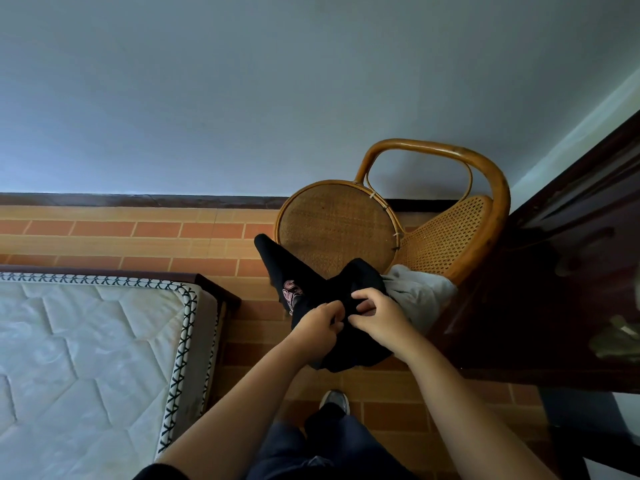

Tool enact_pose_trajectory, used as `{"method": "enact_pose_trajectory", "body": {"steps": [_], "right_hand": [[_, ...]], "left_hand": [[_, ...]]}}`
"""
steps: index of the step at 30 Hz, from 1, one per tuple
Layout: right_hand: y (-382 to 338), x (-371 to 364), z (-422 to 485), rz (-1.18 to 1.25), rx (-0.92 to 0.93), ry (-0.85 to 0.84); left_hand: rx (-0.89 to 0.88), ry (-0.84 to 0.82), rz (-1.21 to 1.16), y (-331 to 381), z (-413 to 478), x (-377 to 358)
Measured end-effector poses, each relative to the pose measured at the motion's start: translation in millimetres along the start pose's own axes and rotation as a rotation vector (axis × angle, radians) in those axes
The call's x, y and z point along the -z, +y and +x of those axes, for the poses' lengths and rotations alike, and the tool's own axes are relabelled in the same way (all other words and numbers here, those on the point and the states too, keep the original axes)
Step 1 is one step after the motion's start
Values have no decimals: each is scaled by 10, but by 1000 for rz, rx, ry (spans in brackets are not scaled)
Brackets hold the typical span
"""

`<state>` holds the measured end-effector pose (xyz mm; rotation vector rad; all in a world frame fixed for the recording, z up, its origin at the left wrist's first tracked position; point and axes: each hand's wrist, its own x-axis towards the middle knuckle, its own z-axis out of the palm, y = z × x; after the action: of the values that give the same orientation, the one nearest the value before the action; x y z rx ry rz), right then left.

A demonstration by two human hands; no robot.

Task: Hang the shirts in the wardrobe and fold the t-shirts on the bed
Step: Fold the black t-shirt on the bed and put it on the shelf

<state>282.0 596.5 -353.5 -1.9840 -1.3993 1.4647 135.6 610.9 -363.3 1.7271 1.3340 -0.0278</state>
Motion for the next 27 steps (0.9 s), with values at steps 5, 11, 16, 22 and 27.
{"method": "enact_pose_trajectory", "body": {"steps": [5,11,16,22,27], "right_hand": [[-285,-79,-106,-162,246,-62],[-715,-256,-362,-378,567,-7],[-1059,-523,-701,-420,754,68],[-1413,-889,-1285,-377,817,-62],[-1550,-1396,-1791,-430,733,-189]], "left_hand": [[-71,115,-4,32,-283,285],[-93,342,-116,100,-884,612],[-64,439,-169,26,-1461,787],[-148,493,-235,-265,-2207,944],[-163,371,-187,-729,-2839,921]]}}
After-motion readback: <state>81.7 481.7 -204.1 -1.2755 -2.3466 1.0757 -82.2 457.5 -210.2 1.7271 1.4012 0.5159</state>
